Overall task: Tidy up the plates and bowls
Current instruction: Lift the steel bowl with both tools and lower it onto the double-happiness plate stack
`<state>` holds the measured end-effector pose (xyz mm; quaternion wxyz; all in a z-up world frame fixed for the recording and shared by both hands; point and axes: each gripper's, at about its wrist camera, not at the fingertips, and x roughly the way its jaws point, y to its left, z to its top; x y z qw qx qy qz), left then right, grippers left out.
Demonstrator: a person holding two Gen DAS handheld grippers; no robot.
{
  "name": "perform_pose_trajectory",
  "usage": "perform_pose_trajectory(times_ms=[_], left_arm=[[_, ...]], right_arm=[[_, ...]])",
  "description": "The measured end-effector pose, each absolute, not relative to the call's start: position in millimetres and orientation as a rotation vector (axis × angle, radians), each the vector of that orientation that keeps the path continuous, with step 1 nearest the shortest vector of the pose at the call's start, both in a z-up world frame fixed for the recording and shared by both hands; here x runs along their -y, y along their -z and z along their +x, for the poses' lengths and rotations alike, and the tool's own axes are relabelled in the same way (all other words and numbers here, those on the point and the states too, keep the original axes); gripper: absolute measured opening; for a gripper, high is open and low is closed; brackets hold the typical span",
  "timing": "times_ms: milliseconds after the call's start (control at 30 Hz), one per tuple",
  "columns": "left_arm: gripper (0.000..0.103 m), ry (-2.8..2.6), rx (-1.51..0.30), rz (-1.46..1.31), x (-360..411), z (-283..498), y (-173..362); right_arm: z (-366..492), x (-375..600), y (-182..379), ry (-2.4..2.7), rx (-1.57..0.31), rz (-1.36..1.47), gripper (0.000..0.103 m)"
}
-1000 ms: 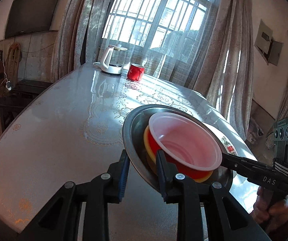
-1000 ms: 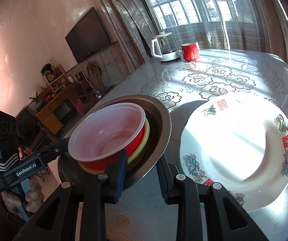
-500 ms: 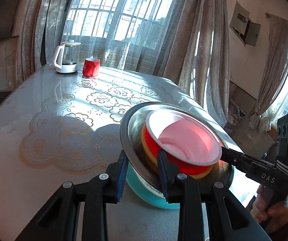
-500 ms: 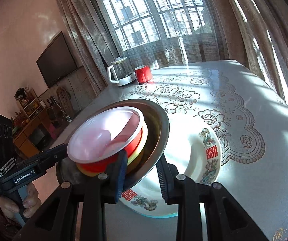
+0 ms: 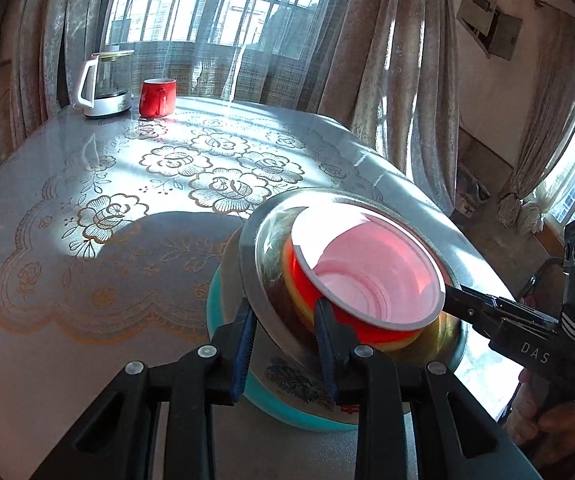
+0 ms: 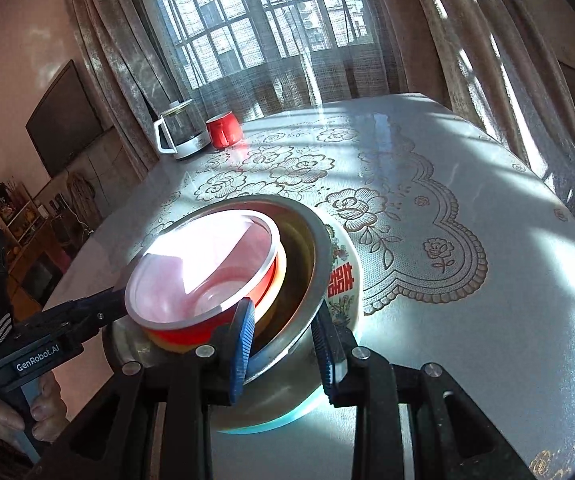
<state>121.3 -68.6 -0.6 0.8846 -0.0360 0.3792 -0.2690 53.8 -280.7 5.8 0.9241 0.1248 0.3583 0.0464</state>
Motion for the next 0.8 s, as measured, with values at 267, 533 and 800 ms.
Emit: perform_pose_trajectory(times_ms=[267,533,800], left_arm=[[0.029,0.566,-0.811,-0.071,71,120,4],[0.030,0.572,-0.820,-0.078,69,114,4],[0.032,0.564,-0.813,-0.081,67,108,2]], right_arm=[[55,284,-4,-0.079,-0.745,0.259,0.029],[54,291,-4,-0.104,-0.751,0.331,0.031],[45,306,-11,-0.076,-0.694,0.416,0.038]])
